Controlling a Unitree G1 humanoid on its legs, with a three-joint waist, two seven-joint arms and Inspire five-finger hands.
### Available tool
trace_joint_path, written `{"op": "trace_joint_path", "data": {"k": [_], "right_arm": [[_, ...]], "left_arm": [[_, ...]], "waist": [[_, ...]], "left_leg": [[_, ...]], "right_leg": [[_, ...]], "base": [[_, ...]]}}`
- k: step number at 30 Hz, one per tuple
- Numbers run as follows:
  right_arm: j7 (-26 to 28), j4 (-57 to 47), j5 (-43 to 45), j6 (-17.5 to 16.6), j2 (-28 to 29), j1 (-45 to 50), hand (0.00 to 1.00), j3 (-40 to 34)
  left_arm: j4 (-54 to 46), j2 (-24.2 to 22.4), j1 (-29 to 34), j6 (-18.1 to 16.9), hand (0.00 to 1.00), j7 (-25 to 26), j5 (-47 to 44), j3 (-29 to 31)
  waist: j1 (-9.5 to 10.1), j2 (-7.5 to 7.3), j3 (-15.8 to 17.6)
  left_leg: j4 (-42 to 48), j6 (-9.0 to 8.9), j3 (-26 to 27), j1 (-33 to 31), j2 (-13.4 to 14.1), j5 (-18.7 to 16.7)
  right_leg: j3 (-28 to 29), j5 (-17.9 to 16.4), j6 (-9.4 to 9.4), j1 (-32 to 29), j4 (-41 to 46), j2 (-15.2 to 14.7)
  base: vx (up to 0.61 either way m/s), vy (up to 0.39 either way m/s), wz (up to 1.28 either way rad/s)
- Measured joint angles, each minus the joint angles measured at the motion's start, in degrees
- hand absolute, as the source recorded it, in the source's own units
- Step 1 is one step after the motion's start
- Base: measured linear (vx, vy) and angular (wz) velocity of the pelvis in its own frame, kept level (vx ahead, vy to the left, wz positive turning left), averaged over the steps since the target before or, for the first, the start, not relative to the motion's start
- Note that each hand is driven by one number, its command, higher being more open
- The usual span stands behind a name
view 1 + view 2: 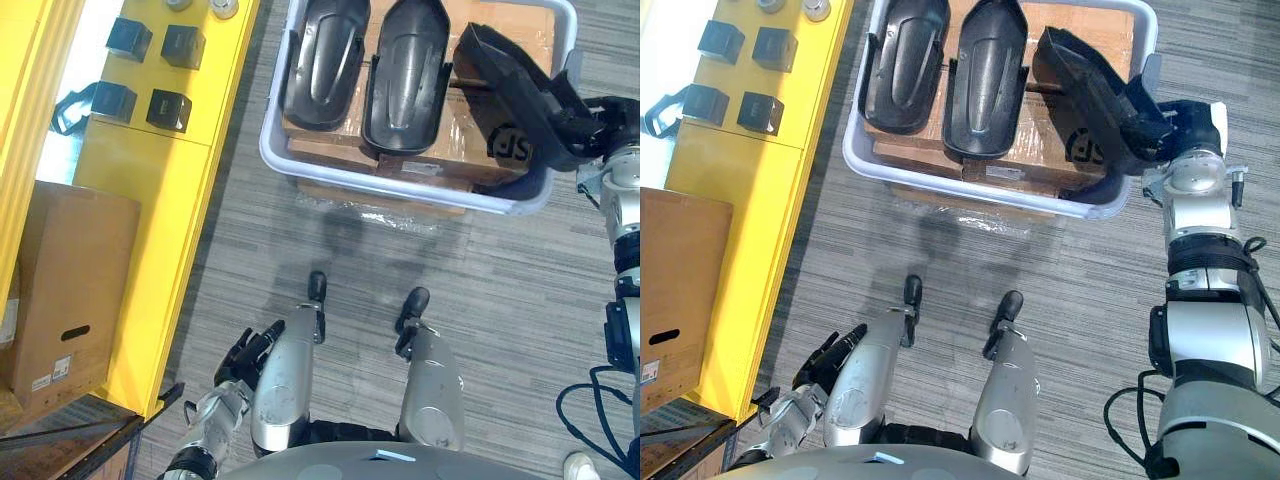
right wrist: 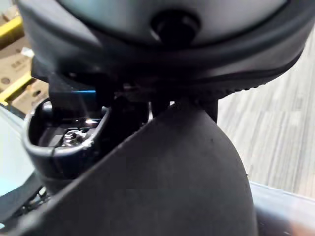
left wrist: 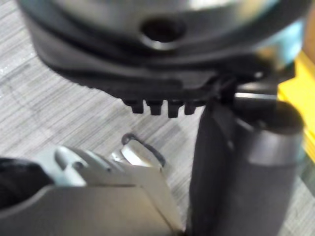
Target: Walk over and take three plastic housings, then place them on the shelf
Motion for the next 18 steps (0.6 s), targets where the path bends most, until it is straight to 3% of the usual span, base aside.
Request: {"op": "trace_joint_path", "data": {"k": [11,18], "right_arm": [[-0.3,-0.3,0.0,0.7,0.0,-0.7,0.0,0.0],[-6.5,-2.0,-0.1,-2.0,0.0,2.8,0.0,-2.2]], "left_arm": [[-0.1,0.2,0.0,0.1,1.0,0.0,-0.1,0.0],[-0.9,0.3,0.2,-0.6,1.0,0.4,0.0,-0.1]], "waist": [[0.28,-0.06,0.0],[0.47,-0.54,0.0]], "left_leg": [[0.4,0.01,0.1,0.2,0.2,0.0],[-0.6,0.01,0.2,2.3,0.3,0.0]], "right_leg": [[0.0,0.3,0.08,0.7,-0.4,0.1],[-0.4,0.5,0.15,3.1,-1.7,0.4]], "base": [[0.0,0.002,0.0],[0.0,0.0,0.0]]}}
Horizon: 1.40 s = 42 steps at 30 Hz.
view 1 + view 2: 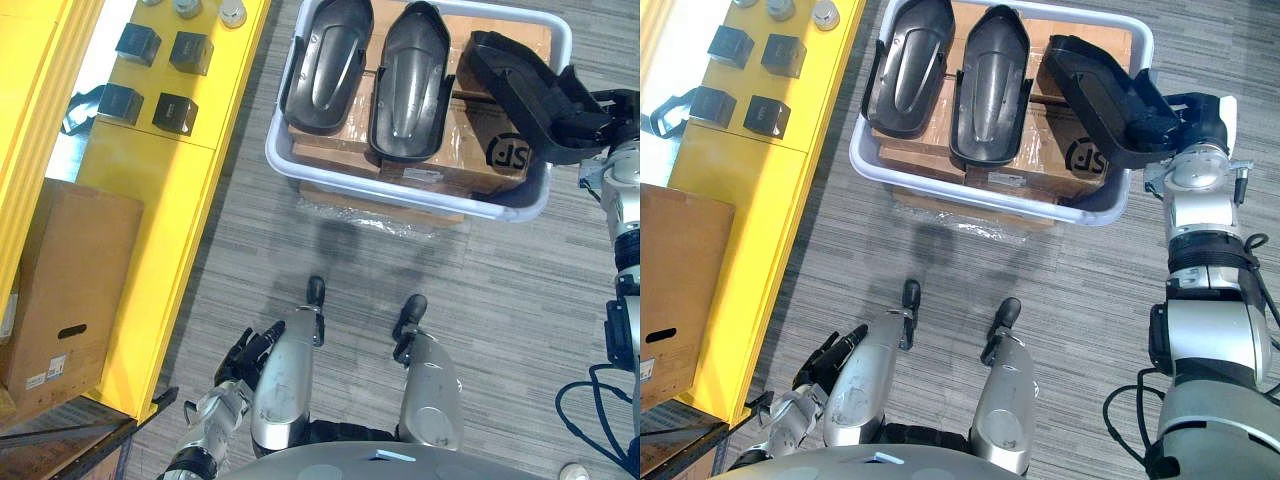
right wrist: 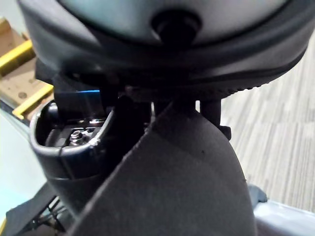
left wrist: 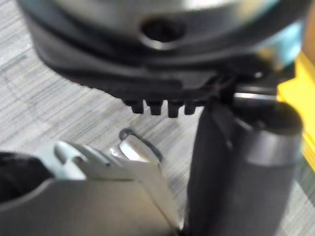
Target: Walk over and take three plastic housings, then place them on the shelf
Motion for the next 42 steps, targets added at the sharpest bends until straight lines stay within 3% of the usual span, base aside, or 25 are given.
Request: {"op": "trace_joint_path", "data": {"k": [5,9,11,15,20,24,28,30,34,42], "right_arm": [[-7.2,-11.6,-5.8,-3.9,0.5,7.2,0.0,-5.5],[-12.3,-22.3,-10.2,-7.3,6.5,14.9,0.0,-11.0],[-15.3,-27.7,-11.9,-9.8,10.7,20.2,0.0,-13.5],[-18.8,-35.2,-19.2,-10.6,18.8,29.2,0.0,-14.8],[-19.7,-40.3,-22.5,-11.9,24.7,33.3,0.0,-14.3],[-21.2,-41.1,-25.2,-15.0,25.0,33.5,0.0,-12.3],[-22.2,-44.6,-28.9,-18.7,26.8,33.5,0.0,-9.8],[-22.3,-47.2,-29.5,-22.1,26.8,33.4,0.0,-7.1],[-22.1,-48.3,-31.4,-26.2,29.4,32.7,0.0,-1.8],[-20.2,-49.0,-31.3,-29.2,32.5,32.7,0.0,3.8]], "left_arm": [[-3.9,-0.1,1.5,-2.4,1.0,3.7,0.0,-1.0],[-13.9,-0.5,5.2,-4.5,1.0,8.6,0.0,-0.3],[-20.7,-1.3,5.7,-5.5,1.0,12.6,0.0,2.1],[-36.4,-2.7,6.7,-7.0,1.0,19.5,1.9,7.2],[-52.4,-4.3,7.1,-8.3,1.0,22.0,4.9,8.8],[-60.5,-5.1,7.0,-7.5,1.0,19.5,4.6,6.5],[-61.2,-5.0,6.1,-3.6,1.0,15.5,-0.5,2.5],[-60.9,-4.8,4.3,1.6,1.0,14.3,-5.9,-1.0],[-59.2,-4.7,1.6,6.9,1.0,14.2,-11.0,-5.8],[-54.4,-4.7,-3.1,7.0,1.0,17.3,-11.6,-6.1]], "waist": [[-0.43,-0.55,0.2],[-1.64,-3.57,-0.8],[-1.87,-5.72,-3.2],[-2.08,-7.77,-8.2],[-1.67,-6.92,-13.1],[-1.53,-5.92,-15.8],[-1.59,-5.66,-17.4],[-1.7,-5.72,-18.3],[-2.79,-6.25,-20.5],[-4.22,-6.02,-21.2]], "left_leg": [[-2.4,-0.04,0.8,3.9,0.1,0.0],[-5.8,-0.46,1.4,9.1,0.1,0.3],[-8.1,-0.76,1.8,10.8,0.2,0.5],[-11.7,-1.13,1.7,14.9,0.0,0.8],[-13.4,-1.17,1.9,18.7,-0.4,0.8],[-15.3,-1.15,2.1,21.2,-0.5,0.8],[-16.1,-1.12,3.3,23.2,-0.5,0.8],[-16.8,-1.1,3.8,24.1,-0.5,0.9],[-18.0,-1.18,4.7,24.9,-0.5,1.1],[-20.2,-1.21,5.3,26.0,-0.6,2.4]], "right_leg": [[0.4,0.2,0.3,3.3,-2.1,0.3],[0.3,0.3,0.5,7.8,-4.9,0.8],[0.2,0.5,0.66,9.2,-6.8,1.2],[-1.6,0.7,1.01,13.7,-10.5,1.5],[-2.8,1.2,1.75,18.6,-13.7,1.6],[-3.0,2.2,2.01,21.1,-15.7,1.6],[-2.7,2.9,2.46,22.5,-16.7,1.6],[-2.5,3.1,2.58,22.7,-17.0,1.6],[-2.3,3.2,2.66,22.7,-17.5,1.7],[-1.8,4.3,2.24,22.7,-18.2,1.9]], "base": [[0.04,0.007,-0.06],[0.11,-0.011,-0.07],[0.13,-0.011,-0.06],[0.15,-0.015,0.08],[0.14,0.003,0.08],[0.07,0.027,0.0],[0.04,0.02,-0.12],[0.0,0.007,-0.13],[-0.01,-0.003,-0.11],[-0.07,-0.004,-0.04]]}}
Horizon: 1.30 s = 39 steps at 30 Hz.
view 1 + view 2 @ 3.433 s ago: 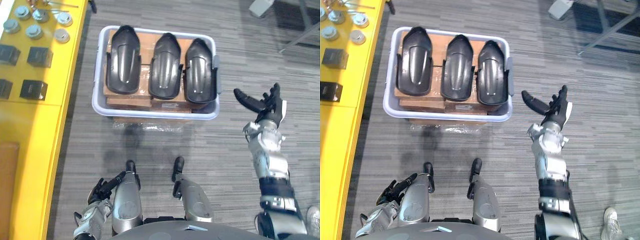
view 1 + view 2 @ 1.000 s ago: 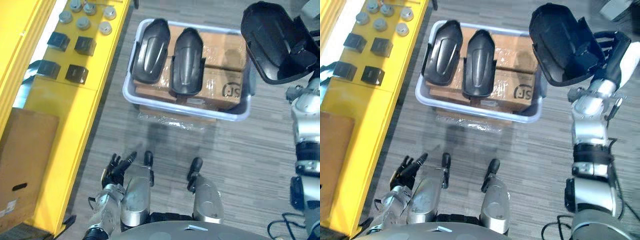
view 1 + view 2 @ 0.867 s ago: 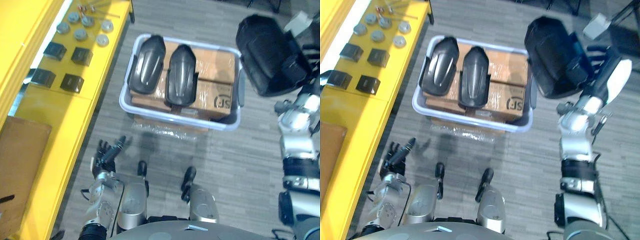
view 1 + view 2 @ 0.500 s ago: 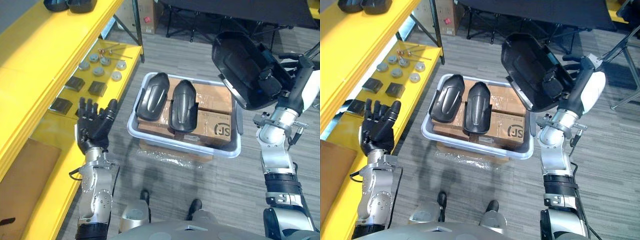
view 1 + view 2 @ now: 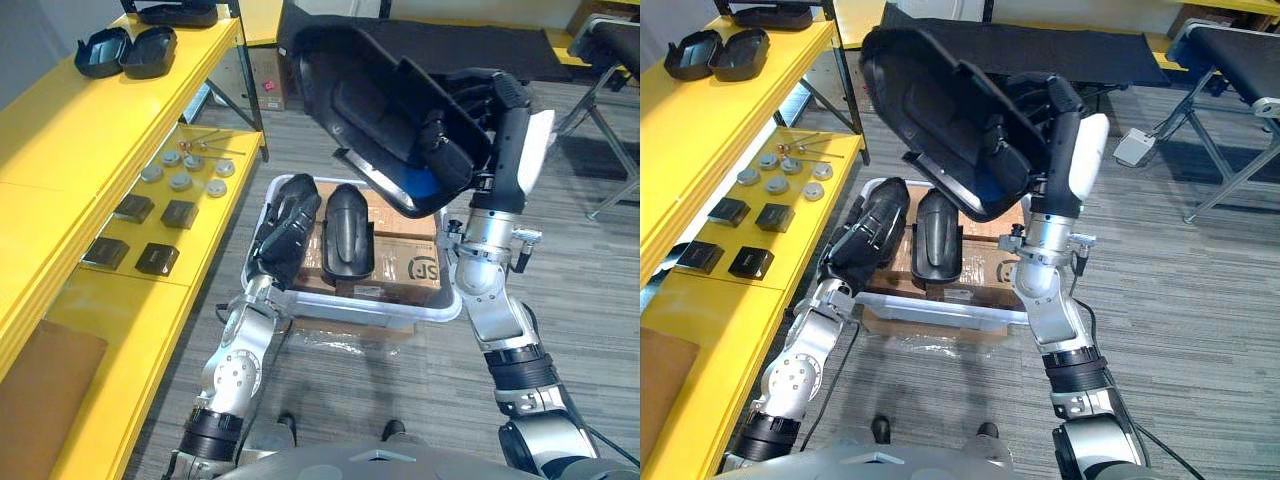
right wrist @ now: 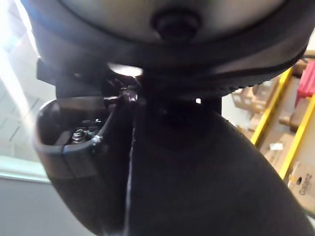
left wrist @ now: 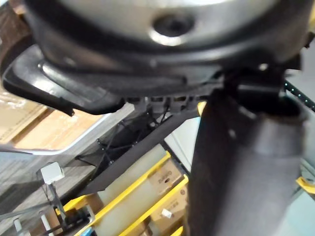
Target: Walk over and take three plastic housings, then place them on the shelf
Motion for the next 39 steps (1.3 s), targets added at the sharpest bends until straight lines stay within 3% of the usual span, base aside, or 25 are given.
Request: {"op": "trace_joint_path", "data": {"k": [6,11,15,17,25,32,39], "right_arm": [[1.0,0.4,0.0,-0.5,3.0,2.0,0.0,7.1],[0.1,3.3,0.1,-1.2,5.1,2.6,0.0,7.2],[-0.5,6.2,0.1,-1.4,5.7,4.7,0.0,7.9],[-1.4,8.1,0.1,-1.4,6.8,5.7,0.0,8.3],[-4.7,10.0,0.1,-1.5,7.0,6.7,0.0,9.6],[-7.3,10.0,0.4,-1.6,7.0,7.3,0.0,9.4],[-8.3,10.0,0.4,-1.6,7.1,7.6,0.0,9.5]], "left_arm": [[0.7,-0.4,-0.1,-1.6,1.0,-0.2,-9.4,-0.7],[0.7,-0.4,-1.6,-3.4,1.0,-0.3,-11.4,-1.1],[0.7,-0.5,-1.6,-3.7,1.0,-4.3,-17.0,-1.7],[0.6,-0.6,-2.1,-3.6,1.0,-9.0,-19.9,-2.5],[-0.4,-0.8,-2.6,-3.2,1.0,-11.3,-20.1,-3.6],[-2.2,-0.8,-2.6,-0.1,1.0,-11.3,-19.9,-4.0],[-2.2,-0.8,-2.6,0.1,1.0,-11.3,-20.3,-4.2]], "waist": [[-0.48,-0.05,-1.5],[-0.61,0.02,-2.5],[-0.73,-0.07,-3.9],[-0.79,-0.18,-4.3],[-2.03,-0.09,-5.1],[-2.1,-0.14,-6.2],[-2.12,-0.11,-6.4]], "left_leg": [[-2.1,-0.06,0.5,0.2,-0.1,1.2],[-4.7,-0.06,0.6,0.6,-0.3,2.8],[-5.8,0.02,0.3,0.8,-0.4,3.6],[-5.8,0.02,0.1,0.8,-0.4,3.6],[-5.7,0.03,-0.1,0.9,-0.6,3.6],[-5.7,0.01,-0.1,0.9,-0.6,3.6],[-5.7,0.01,0.0,0.9,-0.6,3.6]], "right_leg": [[-0.2,0.6,-0.48,-0.1,-1.5,0.6],[-0.5,0.7,-0.73,-0.9,-1.6,0.7],[-0.9,0.8,-0.77,-1.0,-1.7,0.6],[-0.9,0.8,-0.78,-0.9,-1.7,0.6],[-1.1,1.1,-0.92,-0.4,-2.4,0.6],[-1.1,1.1,-0.93,-0.4,-2.5,0.6],[-1.0,1.2,-0.93,-0.4,-2.5,0.6]], "base": [[-0.08,-0.022,-0.02],[-0.06,-0.013,0.01],[0.0,-0.002,0.03],[0.0,0.0,0.0],[0.0,-0.001,0.0],[-0.01,-0.004,0.0],[0.0,-0.001,0.0]]}}
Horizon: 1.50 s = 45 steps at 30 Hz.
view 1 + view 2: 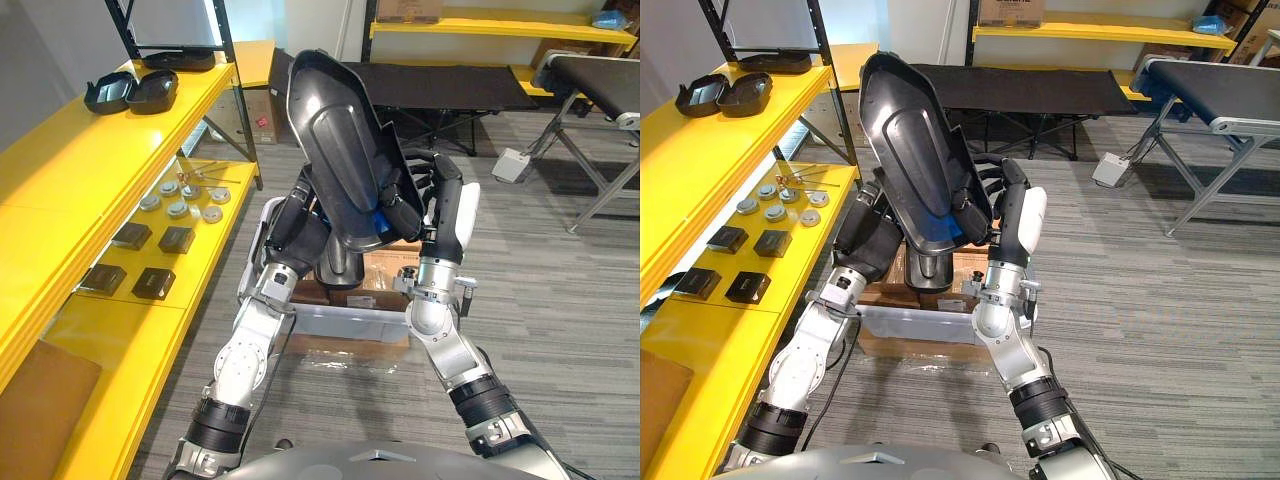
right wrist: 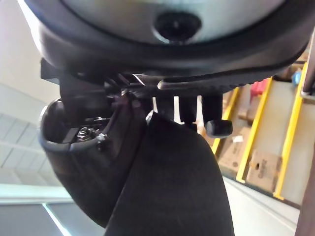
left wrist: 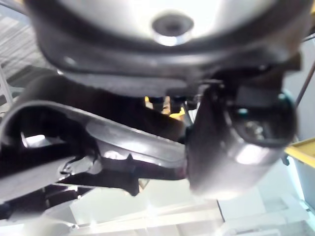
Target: Walk over and take three plastic housings, then place them on the shelf
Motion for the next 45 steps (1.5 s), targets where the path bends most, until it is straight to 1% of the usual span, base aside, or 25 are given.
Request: {"op": "trace_joint_path", "data": {"k": [5,9,12,18,23,27,30,33,37,38,42,43,45], "right_arm": [[-2.6,-0.2,0.0,0.0,0.1,0.0,0.0,0.8],[-3.3,-3.6,-0.2,0.0,0.1,-0.1,0.0,0.3],[-3.3,-6.9,-0.3,0.0,0.1,-0.6,0.0,-1.0],[-1.9,-11.6,-0.2,-0.1,-0.5,-3.9,0.0,-2.3],[-1.0,-13.1,-0.1,-0.3,-0.5,-4.0,0.0,-3.5],[-0.6,-13.0,0.1,-0.3,-0.5,-4.0,0.0,-4.8],[0.1,-13.0,0.1,-0.3,-0.5,-4.0,0.0,-5.7],[0.5,-13.0,0.0,-0.3,-0.5,-4.0,0.0,-5.8],[0.6,-12.7,0.0,-0.3,-0.5,-4.0,0.0,-6.1],[0.6,-12.6,0.0,-0.3,-0.5,-4.0,0.0,-6.3],[1.8,-11.9,0.0,-0.3,-0.5,-4.0,0.0,-9.1],[1.9,-11.6,0.0,-0.3,-0.5,-4.0,0.0,-9.5],[2.3,-9.7,0.1,-0.3,-0.6,-4.0,0.0,-10.7]], "left_arm": [[0.0,-0.4,0.0,-1.1,1.0,3.5,1.6,-1.0],[0.1,-0.5,0.0,-1.2,1.0,8.6,12.4,-1.3],[1.1,-0.5,0.0,-1.3,1.0,10.8,17.4,-0.7],[8.0,-0.6,0.0,-1.2,1.0,12.8,24.8,0.0],[10.9,-1.0,0.0,-1.1,1.0,13.4,27.6,0.3],[13.0,-1.0,0.0,-1.2,1.0,13.0,27.8,1.0],[14.7,-1.0,0.0,-1.3,1.0,11.5,26.8,1.4],[14.9,-1.1,0.0,-1.7,1.0,9.1,23.4,1.4],[16.1,-1.5,0.0,-3.8,1.0,4.2,18.0,1.6],[16.2,-1.5,0.0,-3.8,1.0,3.4,17.4,1.8],[16.5,-1.5,0.9,-4.1,1.0,-5.0,11.3,3.1],[16.5,-1.6,1.1,-4.1,1.0,-6.2,10.7,3.3],[16.6,-1.6,1.4,-4.1,1.0,-10.9,8.6,4.4]], "waist": [[0.03,-0.04,-0.1],[0.18,-0.08,-0.1],[0.18,-0.1,-0.1],[0.12,-0.11,-0.1],[0.11,-0.17,-0.1],[0.11,-0.18,-0.1],[0.04,-0.21,-0.1],[0.05,-0.25,-0.1],[0.06,-0.35,0.0],[0.06,-0.36,0.0],[0.01,-0.46,0.0],[-0.02,-0.49,0.1],[-0.07,-0.64,0.2]], "left_leg": [[0.0,0.0,0.1,0.2,0.0,0.0],[-0.1,-0.04,0.5,0.8,0.1,-0.1],[-0.1,-0.05,0.8,0.9,0.1,-0.1],[-0.6,-0.09,2.0,1.8,0.3,-0.1],[-1.2,-0.05,2.0,2.0,0.3,0.0],[-1.4,-0.07,2.1,2.2,0.3,0.1],[-1.5,-0.07,2.2,2.3,0.3,0.1],[-1.5,-0.08,2.2,2.3,0.3,0.1],[-1.5,-0.08,2.2,2.4,0.3,0.1],[-1.5,-0.08,2.2,2.4,0.3,0.1],[-1.6,-0.08,2.4,2.4,0.3,0.1],[-1.6,-0.08,2.4,2.4,0.3,0.1],[-1.6,-0.08,2.4,2.4,0.3,0.1]], "right_leg": [[0.1,0.0,0.0,0.1,0.0,0.0],[0.5,0.0,0.01,0.4,0.0,0.1],[0.8,0.0,0.01,0.4,0.0,0.1],[1.9,0.0,-0.01,0.4,0.1,0.3],[1.9,0.0,0.0,0.2,0.1,0.4],[1.9,0.1,0.02,0.2,0.1,0.5],[2.0,0.1,0.05,0.2,0.1,0.4],[2.0,0.1,0.05,0.2,0.1,0.4],[2.1,0.1,0.05,0.2,0.1,0.4],[2.1,0.1,0.05,0.3,0.1,0.4],[2.2,0.1,0.06,0.2,0.1,0.4],[2.2,0.1,0.05,0.2,0.1,0.4],[2.2,0.1,0.06,0.2,0.0,0.4]], "base": [[0.0,0.0,0.0],[0.0,0.0,-0.04],[0.0,0.0,-0.04],[-0.02,-0.004,-0.1],[-0.01,-0.001,-0.01],[0.0,0.0,0.0],[0.0,0.0,0.0],[0.0,0.0,0.0],[-0.02,-0.004,0.0],[-0.04,-0.01,-0.01],[-0.01,-0.002,0.0],[0.0,0.0,0.0],[0.0,0.0,0.0]]}}
